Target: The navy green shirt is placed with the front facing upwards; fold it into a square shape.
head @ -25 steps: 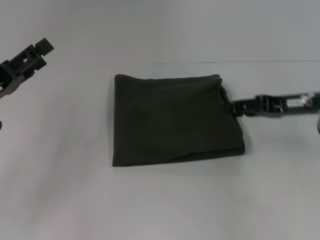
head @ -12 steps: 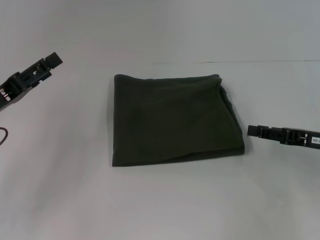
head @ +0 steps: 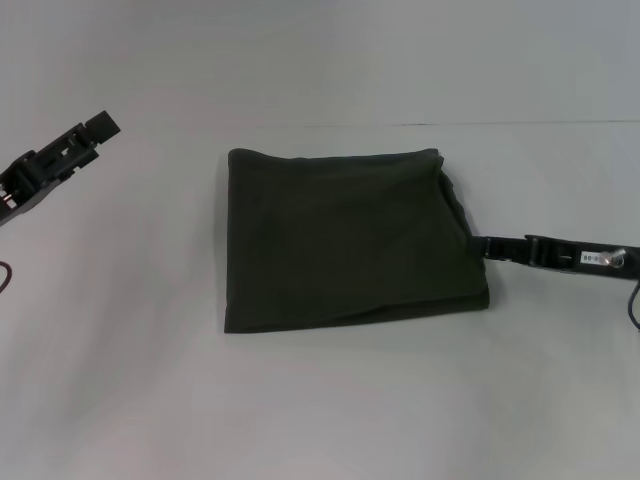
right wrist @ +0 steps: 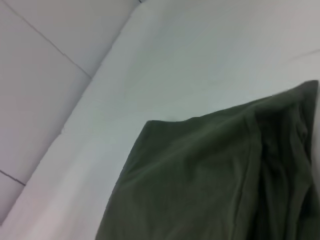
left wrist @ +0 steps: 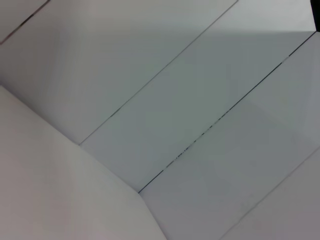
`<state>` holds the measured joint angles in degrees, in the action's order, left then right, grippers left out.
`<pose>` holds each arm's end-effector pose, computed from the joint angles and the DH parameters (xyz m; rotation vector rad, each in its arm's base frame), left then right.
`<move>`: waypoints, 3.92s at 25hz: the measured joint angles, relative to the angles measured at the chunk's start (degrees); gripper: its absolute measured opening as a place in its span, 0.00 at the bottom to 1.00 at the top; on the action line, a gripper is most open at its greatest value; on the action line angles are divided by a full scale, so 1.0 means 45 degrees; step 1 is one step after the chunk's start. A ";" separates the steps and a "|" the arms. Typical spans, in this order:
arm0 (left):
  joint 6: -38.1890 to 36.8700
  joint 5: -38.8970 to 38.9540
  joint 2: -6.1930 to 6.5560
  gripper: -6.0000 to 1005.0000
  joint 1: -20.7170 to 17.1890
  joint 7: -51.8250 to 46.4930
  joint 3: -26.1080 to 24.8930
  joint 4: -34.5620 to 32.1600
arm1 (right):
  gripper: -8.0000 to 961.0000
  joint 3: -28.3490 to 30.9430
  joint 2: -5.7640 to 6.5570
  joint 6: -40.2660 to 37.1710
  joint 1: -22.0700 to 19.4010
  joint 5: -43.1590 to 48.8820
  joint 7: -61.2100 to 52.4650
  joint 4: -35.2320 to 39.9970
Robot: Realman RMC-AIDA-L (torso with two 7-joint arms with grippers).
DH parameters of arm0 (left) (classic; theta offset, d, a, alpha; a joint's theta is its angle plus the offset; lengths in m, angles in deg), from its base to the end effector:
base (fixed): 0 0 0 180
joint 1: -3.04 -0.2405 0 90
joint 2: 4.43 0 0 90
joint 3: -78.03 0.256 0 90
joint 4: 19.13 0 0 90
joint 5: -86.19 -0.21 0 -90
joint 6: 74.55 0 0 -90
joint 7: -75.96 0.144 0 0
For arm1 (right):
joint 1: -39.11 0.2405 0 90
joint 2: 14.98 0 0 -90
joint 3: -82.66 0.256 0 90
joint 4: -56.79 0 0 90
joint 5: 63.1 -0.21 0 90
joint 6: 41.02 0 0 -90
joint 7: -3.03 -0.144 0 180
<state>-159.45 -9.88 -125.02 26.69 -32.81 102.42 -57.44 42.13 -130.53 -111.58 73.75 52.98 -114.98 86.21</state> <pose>-0.3002 0.3302 0.0647 -1.9215 -1.3531 -1.3297 0.2903 0.3722 0.0003 -2.2420 1.5747 0.6442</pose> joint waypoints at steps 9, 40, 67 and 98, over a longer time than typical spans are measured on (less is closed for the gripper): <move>-0.0001 0.0024 0.0001 0.94 0.0076 -0.0105 0.0010 0.0000 | 0.55 -0.0831 0.1082 -0.0169 0.0709 0.1010 -0.5307 0.0201; -0.0006 0.0097 0.0002 0.94 0.0156 -0.0242 0.0070 0.0000 | 0.55 -0.2234 0.0912 -0.0676 0.3101 0.4167 -0.7741 0.0004; -0.0095 0.0099 0.0000 0.94 0.0212 -0.0241 0.0061 -0.0001 | 0.03 -0.2333 0.0932 -0.1172 0.2853 0.4226 -0.7773 0.0567; 0.0018 0.0234 0.0001 0.94 0.0313 -0.0193 -0.0028 0.0168 | 0.25 -0.2462 0.0893 -0.0058 0.2661 0.4650 -0.8282 0.0017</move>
<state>-159.37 -8.82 -125.01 28.10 -33.68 102.29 -56.69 31.05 -126.51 -111.84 85.73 73.90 -152.25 86.29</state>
